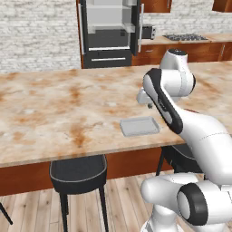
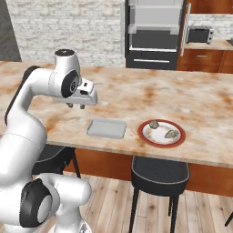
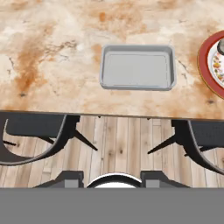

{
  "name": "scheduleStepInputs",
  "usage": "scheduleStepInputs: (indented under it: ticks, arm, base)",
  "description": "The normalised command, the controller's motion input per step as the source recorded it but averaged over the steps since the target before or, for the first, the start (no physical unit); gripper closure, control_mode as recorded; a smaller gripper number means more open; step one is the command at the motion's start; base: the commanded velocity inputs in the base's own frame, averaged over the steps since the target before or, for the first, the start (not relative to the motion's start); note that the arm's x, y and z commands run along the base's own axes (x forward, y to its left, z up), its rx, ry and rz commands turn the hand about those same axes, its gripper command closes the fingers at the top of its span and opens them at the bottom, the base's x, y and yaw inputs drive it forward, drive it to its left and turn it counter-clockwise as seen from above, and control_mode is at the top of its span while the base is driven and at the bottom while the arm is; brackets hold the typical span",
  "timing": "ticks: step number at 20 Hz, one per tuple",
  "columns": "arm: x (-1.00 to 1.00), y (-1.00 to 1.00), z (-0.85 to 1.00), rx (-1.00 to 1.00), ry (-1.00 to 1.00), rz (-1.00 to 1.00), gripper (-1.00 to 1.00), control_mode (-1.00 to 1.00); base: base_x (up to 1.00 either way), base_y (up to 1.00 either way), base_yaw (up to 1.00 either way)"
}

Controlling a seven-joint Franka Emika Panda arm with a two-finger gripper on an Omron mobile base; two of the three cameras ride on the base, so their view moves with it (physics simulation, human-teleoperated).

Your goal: Place two dumplings into each of the tupperware containers and then place the containers in the fridge.

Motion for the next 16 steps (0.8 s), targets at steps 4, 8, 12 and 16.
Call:
scheduleStepInputs:
  ticks: [4,8,12,16]
  arm:
    - [0.00,-0.28,-0.03,0.06,0.00,-0.06,-1.00,-1.00]
    - [0.00,-0.79,-0.16,0.14,0.00,-0.20,-1.00,-1.00]
    - [0.00,-0.82,-0.33,0.08,0.01,-0.24,-1.00,-1.00]
    - [0.00,-0.67,-0.39,0.00,0.03,-0.24,-1.00,-1.00]
  base:
    - [0.00,0.00,0.00]
    - [0.00,0.00,0.00]
    - [0.00,0.00,0.00]
    - [0.00,0.00,0.00]
